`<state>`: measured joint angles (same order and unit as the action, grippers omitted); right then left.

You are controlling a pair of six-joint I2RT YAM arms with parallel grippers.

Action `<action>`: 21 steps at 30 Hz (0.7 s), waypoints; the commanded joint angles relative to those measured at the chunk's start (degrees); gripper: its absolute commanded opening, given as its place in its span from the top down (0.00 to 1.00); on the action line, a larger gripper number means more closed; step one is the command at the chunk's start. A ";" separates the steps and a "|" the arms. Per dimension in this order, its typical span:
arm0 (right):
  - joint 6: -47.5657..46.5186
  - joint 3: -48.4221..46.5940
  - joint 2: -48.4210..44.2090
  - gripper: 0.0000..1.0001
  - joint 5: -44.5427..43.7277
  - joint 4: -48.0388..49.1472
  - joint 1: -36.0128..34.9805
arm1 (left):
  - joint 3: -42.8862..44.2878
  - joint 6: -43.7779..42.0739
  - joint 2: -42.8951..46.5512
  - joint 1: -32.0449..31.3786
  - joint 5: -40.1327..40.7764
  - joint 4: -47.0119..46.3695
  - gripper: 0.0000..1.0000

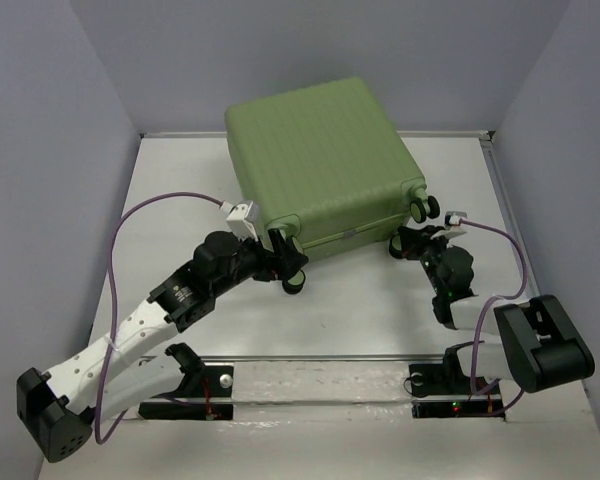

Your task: Pack the luggage

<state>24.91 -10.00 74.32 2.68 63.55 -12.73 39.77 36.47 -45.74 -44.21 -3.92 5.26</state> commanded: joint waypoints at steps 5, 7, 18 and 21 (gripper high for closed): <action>-0.73 -0.11 -2.17 0.93 2.95 1.32 -2.39 | 2.68 0.97 -3.74 -0.18 1.90 -7.97 0.09; -0.74 0.07 -2.17 0.93 2.95 1.31 -2.91 | 2.25 1.85 -4.10 -0.18 2.52 -10.08 0.13; -0.73 0.33 -3.04 0.93 1.63 -0.08 -9.83 | -3.38 4.31 -0.50 -0.18 9.64 -18.09 0.79; -2.23 -0.54 -3.48 0.93 -1.60 -2.45 -16.68 | -3.21 4.23 -1.02 -0.18 8.41 -18.70 0.92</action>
<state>24.23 -9.69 72.25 1.15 61.56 -21.30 36.03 42.50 -47.40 -44.58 1.80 -1.56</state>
